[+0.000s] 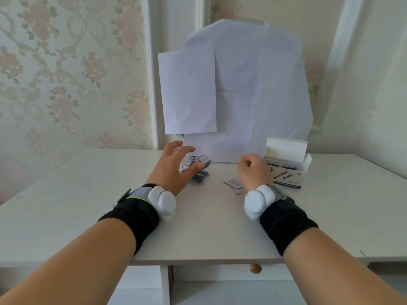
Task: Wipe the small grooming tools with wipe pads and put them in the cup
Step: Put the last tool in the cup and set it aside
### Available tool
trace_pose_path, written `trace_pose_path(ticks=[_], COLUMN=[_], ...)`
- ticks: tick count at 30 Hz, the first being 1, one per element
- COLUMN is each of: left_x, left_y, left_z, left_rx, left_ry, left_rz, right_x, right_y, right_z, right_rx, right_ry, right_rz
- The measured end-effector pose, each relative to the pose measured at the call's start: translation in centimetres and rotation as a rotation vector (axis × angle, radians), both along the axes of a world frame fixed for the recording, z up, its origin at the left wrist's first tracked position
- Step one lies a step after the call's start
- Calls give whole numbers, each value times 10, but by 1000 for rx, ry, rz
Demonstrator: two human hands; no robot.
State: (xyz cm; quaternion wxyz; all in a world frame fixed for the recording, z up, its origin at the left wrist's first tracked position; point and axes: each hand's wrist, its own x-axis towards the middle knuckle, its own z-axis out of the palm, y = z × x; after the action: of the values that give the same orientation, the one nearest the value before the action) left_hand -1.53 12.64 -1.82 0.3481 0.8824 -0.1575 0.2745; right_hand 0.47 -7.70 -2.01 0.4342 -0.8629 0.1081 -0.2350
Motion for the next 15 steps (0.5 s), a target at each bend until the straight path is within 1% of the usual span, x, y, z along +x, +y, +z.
trace_pose_path(ticks=[4, 8, 11, 13, 15], left_x=[2, 4, 5, 5, 6], left_y=[0, -1, -1, -2, -2], left_z=[-2, -4, -4, -5, -5], left_rx=[18, 31, 2, -23, -44], left_ry=[10, 15, 37, 63, 85], left_rz=[-7, -16, -56, -97, -104], right_x=[-3, -11, -16, -17, -15], right_y=[7, 17, 27, 31, 34], right_z=[-1, 0, 2, 2, 3], right_rx=[-66, -136, -177, -188, -164], right_ry=[-60, -158, -206, -224, -223], right_rz=[32, 251, 431, 501, 523])
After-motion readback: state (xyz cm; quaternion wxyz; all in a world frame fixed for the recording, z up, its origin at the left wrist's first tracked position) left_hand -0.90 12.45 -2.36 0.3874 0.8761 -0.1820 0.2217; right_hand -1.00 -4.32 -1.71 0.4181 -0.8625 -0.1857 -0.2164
